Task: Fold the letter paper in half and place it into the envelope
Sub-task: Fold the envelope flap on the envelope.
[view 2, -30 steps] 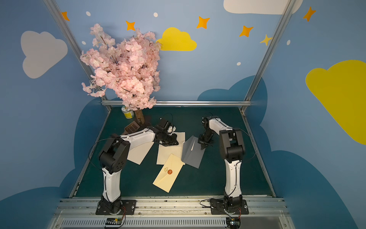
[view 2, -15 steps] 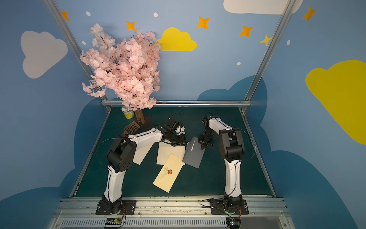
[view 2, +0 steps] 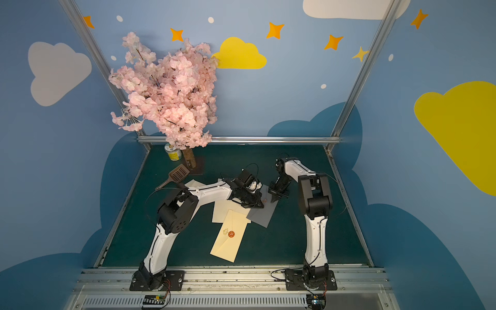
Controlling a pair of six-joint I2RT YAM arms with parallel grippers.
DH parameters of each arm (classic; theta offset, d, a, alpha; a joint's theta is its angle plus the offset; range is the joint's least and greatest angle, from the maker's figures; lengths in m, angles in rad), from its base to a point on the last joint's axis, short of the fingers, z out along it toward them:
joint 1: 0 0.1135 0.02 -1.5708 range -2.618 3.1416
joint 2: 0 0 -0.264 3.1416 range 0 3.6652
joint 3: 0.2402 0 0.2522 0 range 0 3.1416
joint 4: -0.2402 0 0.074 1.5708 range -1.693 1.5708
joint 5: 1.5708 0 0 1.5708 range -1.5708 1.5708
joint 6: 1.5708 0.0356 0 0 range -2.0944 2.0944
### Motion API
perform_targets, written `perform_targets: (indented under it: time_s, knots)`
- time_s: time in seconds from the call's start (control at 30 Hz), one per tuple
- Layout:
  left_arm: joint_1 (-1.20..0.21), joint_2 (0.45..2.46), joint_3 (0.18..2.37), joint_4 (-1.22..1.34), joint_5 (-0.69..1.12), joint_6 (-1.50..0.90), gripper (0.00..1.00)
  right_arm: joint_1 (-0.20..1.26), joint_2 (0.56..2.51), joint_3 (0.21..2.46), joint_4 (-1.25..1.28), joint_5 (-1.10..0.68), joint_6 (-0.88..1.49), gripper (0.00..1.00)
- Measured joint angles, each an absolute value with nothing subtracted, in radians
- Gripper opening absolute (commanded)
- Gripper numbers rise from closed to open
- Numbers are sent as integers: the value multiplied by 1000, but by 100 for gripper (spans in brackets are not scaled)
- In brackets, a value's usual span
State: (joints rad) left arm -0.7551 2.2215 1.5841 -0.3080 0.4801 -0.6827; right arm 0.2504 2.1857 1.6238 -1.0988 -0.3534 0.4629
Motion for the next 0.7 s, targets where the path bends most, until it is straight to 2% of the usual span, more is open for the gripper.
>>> perform_targets:
  time_s: [0.37,0.7]
  knots:
    - [-756,2244,1613,-339,480,-682,3,243,2149,1594,-1085,-377,463,0]
    - [-756,2246,1615,-353,483,-677,3,243,2111,1593,-1037,-479,463,0]
